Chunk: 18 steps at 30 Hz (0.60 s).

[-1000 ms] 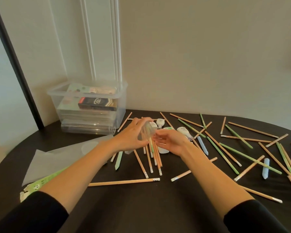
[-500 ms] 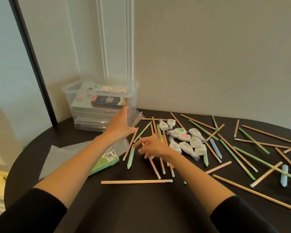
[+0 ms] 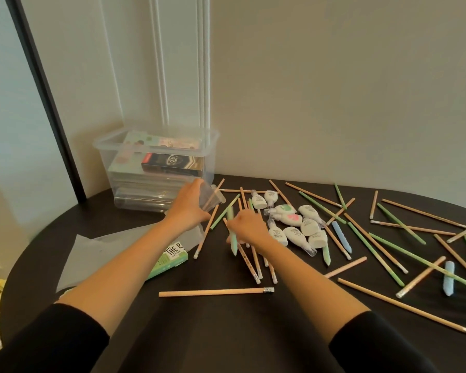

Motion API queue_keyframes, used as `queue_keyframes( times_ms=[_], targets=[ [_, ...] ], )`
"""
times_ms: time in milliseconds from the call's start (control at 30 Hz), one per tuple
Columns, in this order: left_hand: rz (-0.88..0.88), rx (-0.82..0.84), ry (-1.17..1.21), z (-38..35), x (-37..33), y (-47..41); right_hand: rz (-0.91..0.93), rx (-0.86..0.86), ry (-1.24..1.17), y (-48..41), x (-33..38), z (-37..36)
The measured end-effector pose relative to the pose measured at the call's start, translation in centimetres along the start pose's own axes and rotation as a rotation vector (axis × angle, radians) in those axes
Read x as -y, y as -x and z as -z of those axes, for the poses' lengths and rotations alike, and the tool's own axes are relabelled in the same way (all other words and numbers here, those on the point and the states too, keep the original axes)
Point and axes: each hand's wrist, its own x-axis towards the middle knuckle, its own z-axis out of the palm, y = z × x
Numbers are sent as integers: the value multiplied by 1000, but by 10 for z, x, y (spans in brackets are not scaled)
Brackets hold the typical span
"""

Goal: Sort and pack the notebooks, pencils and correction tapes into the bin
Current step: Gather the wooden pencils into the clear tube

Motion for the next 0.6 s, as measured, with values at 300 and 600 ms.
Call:
queue_keyframes(
  times_ms=[300, 600],
  targets=[
    [-214, -21, -29, -36, -43, 4, 128, -121, -299, 27, -39, 87],
    [-343, -21, -115, -88, -80, 14, 176, -100, -124, 59, -82, 125]
  ],
)
